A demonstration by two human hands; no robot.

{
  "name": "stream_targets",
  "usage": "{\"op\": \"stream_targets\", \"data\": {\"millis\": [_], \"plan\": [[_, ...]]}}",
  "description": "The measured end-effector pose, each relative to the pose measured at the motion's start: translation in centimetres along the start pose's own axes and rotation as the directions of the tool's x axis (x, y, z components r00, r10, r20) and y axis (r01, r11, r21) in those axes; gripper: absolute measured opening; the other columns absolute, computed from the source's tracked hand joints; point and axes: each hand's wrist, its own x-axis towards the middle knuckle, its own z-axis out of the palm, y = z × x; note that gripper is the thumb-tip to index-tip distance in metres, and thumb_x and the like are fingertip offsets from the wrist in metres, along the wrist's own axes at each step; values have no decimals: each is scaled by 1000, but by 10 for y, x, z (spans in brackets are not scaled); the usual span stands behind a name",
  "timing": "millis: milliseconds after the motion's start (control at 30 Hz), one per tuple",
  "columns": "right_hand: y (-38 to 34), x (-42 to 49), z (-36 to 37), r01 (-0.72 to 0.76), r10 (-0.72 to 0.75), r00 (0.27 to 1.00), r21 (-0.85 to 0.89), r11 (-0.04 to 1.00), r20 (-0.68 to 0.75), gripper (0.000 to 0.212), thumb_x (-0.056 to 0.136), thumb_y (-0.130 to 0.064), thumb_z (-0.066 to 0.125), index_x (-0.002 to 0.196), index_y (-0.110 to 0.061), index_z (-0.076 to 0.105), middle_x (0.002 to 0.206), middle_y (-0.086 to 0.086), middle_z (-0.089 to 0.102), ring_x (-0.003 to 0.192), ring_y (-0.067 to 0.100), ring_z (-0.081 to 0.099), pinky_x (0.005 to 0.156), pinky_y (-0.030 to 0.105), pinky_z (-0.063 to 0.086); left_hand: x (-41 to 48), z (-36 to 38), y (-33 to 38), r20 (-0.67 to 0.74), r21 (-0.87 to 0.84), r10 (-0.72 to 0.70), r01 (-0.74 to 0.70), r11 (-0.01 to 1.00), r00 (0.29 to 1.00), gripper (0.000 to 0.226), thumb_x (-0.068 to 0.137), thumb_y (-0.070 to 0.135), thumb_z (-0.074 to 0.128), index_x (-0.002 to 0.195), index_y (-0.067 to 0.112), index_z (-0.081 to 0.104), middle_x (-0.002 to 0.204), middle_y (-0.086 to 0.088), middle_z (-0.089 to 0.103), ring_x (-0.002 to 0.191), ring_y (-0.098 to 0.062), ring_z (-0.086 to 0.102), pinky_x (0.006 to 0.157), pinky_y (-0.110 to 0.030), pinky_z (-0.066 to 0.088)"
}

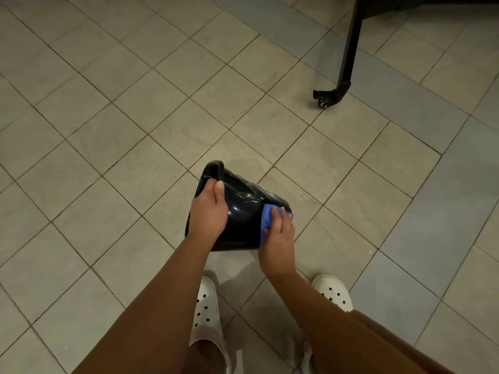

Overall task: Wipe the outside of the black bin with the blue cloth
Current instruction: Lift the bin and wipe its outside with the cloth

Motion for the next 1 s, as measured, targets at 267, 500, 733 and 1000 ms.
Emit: {"op": "stream_targets", "data": {"millis": [267,500,733,1000], "plan": [[0,31,-15,100,-101,995,108,989,8,46,94,-6,45,139,-13,36,147,9,32,137,24,28,115,32,23,-2,2,0,-23,-1,11,-11,1000,1000,37,105,34,27,109,9,54,75,-3,56,65,-5,50,56,-16,35],[-9,3,-5,-8,12,997,51,999,-72,58,91,0,49,144,-10,29,153,13,22,142,28,16,116,40,21,-1,1,1,3,27,29,-29,999,1000,34,105,35,27,100,12,51,71,-1,54,65,-10,53,56,-22,37],[-24,20,-2,274,-264,959,92,957,-105,51,86,3,55,135,-11,46,144,15,40,138,29,28,113,34,20,-2,3,4,12,50,56,-56,997,998,31,104,34,28,95,13,49,66,-1,54,61,-12,53,55,-28,38],[-2,16,-8,18,-9,997,126,992,-76,47,99,-14,37,145,-17,28,153,7,22,142,22,18,113,31,19,-3,2,3,26,46,62,-64,997,998,33,104,36,27,102,14,52,73,-4,57,67,-12,57,60,-27,44]]}}
